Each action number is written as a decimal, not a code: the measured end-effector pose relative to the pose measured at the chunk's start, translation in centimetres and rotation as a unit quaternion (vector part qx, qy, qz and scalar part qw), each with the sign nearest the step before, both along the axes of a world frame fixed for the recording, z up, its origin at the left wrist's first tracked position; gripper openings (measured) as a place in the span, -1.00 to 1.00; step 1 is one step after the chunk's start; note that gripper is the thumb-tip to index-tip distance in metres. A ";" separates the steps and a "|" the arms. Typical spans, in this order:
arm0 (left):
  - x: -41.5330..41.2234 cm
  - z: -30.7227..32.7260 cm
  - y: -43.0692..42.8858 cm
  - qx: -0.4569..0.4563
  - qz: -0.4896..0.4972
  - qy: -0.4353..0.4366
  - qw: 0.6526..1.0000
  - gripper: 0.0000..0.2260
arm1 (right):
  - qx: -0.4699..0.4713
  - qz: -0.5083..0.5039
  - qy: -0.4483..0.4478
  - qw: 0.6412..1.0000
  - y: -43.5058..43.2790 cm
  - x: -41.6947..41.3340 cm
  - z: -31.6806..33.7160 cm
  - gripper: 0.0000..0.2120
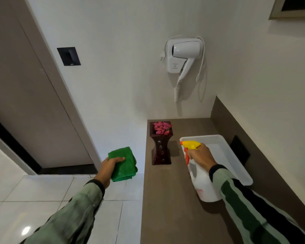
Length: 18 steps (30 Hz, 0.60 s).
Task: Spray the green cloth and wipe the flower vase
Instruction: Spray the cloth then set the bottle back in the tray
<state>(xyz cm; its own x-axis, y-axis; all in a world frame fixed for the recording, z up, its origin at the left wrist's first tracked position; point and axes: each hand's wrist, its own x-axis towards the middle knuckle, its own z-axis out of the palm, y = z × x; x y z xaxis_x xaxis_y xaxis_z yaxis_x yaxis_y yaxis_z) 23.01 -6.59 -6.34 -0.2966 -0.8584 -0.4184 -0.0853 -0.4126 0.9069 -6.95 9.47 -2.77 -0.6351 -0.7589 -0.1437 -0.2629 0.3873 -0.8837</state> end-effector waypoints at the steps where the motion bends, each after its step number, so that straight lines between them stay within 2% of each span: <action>1: -0.1 0.1 -0.1 -0.002 0.003 0.002 1.000 -0.61 | 0.020 0.004 0.011 1.000 0.1 -0.2 -0.3 -0.76; 4: -0.6 0.4 -0.2 -0.008 0.011 0.002 1.000 -0.66 | 0.065 0.007 0.040 0.997 0.5 -1.3 -1.4 -0.78; 7: -1.4 0.3 -0.4 -0.014 -0.005 -0.002 1.000 -0.66 | 0.050 -0.045 0.072 0.995 0.6 -2.6 -0.3 -0.68; 10: -2.1 -0.1 -0.6 -0.018 -0.016 -0.014 1.000 -0.64 | -0.004 -0.087 0.164 0.983 0.4 -4.8 1.9 -0.74; 12: -2.5 -0.6 -0.8 -0.017 -0.017 -0.019 1.000 -0.64 | 0.024 -0.101 0.208 0.973 -0.1 -7.0 2.2 -0.64; 15: -3.1 -1.3 -1.0 -0.012 -0.019 -0.024 0.999 -0.62 | 0.075 -0.099 0.192 0.973 -1.0 -10.2 1.0 -0.50; 18: -3.6 -2.0 -1.3 -0.013 -0.028 -0.032 0.999 -0.62 | 0.059 -0.132 0.166 0.976 -1.5 -11.8 -0.1 -0.58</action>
<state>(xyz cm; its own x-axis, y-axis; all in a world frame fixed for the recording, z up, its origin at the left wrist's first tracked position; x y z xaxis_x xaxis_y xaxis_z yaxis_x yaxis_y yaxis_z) 19.44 -7.85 -8.30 -0.3180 -0.8518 -0.4164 -0.1669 -0.3820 0.9090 -18.70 7.99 -2.91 -0.8325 -0.5533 0.0267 -0.4042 0.5737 -0.7124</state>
